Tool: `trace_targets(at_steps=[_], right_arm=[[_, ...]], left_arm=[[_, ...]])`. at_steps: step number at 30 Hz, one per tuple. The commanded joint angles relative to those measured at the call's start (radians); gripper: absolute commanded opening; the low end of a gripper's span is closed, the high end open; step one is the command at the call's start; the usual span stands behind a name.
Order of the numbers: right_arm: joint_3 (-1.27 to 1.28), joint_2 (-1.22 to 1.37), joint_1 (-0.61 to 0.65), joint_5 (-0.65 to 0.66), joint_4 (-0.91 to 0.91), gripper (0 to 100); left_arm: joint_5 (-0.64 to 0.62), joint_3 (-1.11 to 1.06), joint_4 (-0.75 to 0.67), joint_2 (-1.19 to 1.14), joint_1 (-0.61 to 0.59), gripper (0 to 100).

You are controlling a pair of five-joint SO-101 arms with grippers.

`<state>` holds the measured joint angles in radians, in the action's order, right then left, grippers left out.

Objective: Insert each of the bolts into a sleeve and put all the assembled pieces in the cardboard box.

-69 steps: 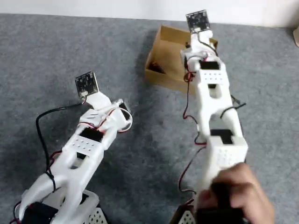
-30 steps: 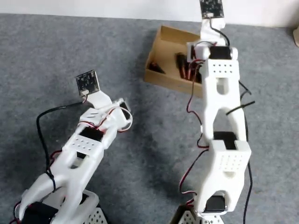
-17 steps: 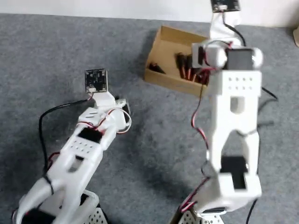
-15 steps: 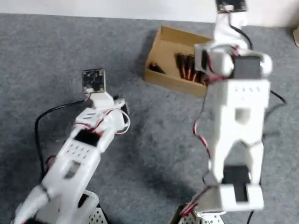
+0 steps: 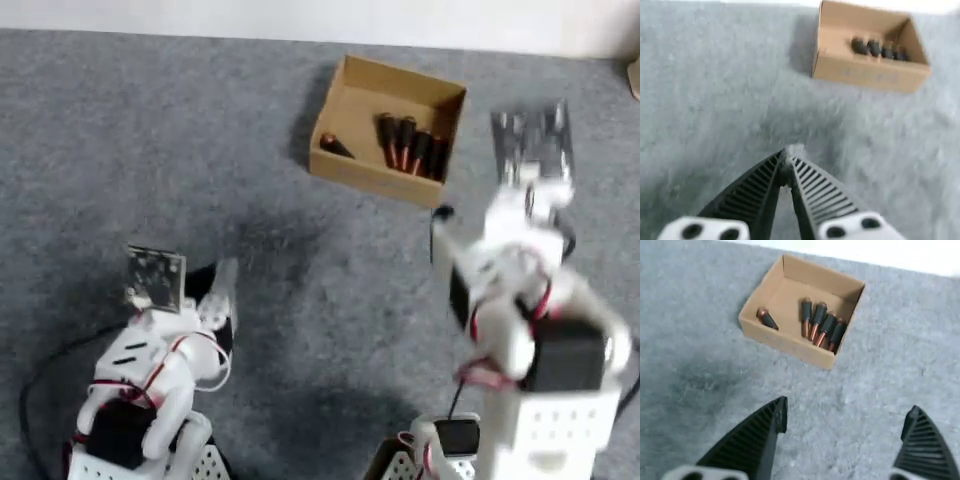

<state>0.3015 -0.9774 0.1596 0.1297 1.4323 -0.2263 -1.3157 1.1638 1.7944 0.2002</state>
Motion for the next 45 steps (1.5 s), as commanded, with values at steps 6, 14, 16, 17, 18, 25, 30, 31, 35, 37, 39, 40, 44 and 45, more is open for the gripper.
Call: trace_targets(at_steps=[6,14,16,17,18,25,30,31,35,37,39,40,44,45], right_arm=[[0.766,-0.687,0.001,-0.003,-0.265,32.8],[1.213,-0.823,-0.196,-0.009,-0.443,32.8],[1.319,-0.822,-0.251,-0.009,-0.492,32.8],[1.368,-0.823,-0.274,-0.009,-0.516,32.8],[1.417,-0.831,-0.294,-0.009,-0.538,32.8],[1.495,-0.829,-0.371,-0.003,-0.332,32.8],[1.488,-0.842,-0.371,-0.003,-0.202,32.8],[1.488,-0.845,-0.371,-0.003,-0.202,32.8],[1.488,-0.845,-0.371,-0.003,-0.202,32.8],[1.488,-0.845,-0.371,-0.003,-0.202,32.8],[1.488,-0.845,-0.371,-0.003,-0.202,32.8],[1.488,-0.845,-0.371,-0.003,-0.202,32.8],[1.488,-0.845,-0.371,-0.003,-0.202,32.8],[1.488,-0.845,-0.371,-0.003,-0.202,32.8]], left_arm=[[0.109,-0.091,0.083,0.004,-0.012,1],[0.121,-0.283,0.083,0.004,-0.019,1],[0.120,-0.311,0.083,0.004,-0.054,1],[0.120,-0.329,0.083,0.004,-0.073,1],[0.120,-0.352,0.083,0.004,-0.088,1],[0.117,-0.381,0.091,0.002,-0.213,1],[0.117,-0.381,0.092,0.001,-0.257,1],[0.117,-0.381,0.092,0.001,-0.257,1],[0.117,-0.381,0.092,0.001,-0.257,1],[0.117,-0.381,0.092,0.001,-0.257,1],[0.117,-0.381,0.092,0.001,-0.257,1],[0.117,-0.381,0.092,0.001,-0.257,1],[0.117,-0.381,0.092,0.001,-0.257,1],[0.117,-0.381,0.092,0.001,-0.257,1]])
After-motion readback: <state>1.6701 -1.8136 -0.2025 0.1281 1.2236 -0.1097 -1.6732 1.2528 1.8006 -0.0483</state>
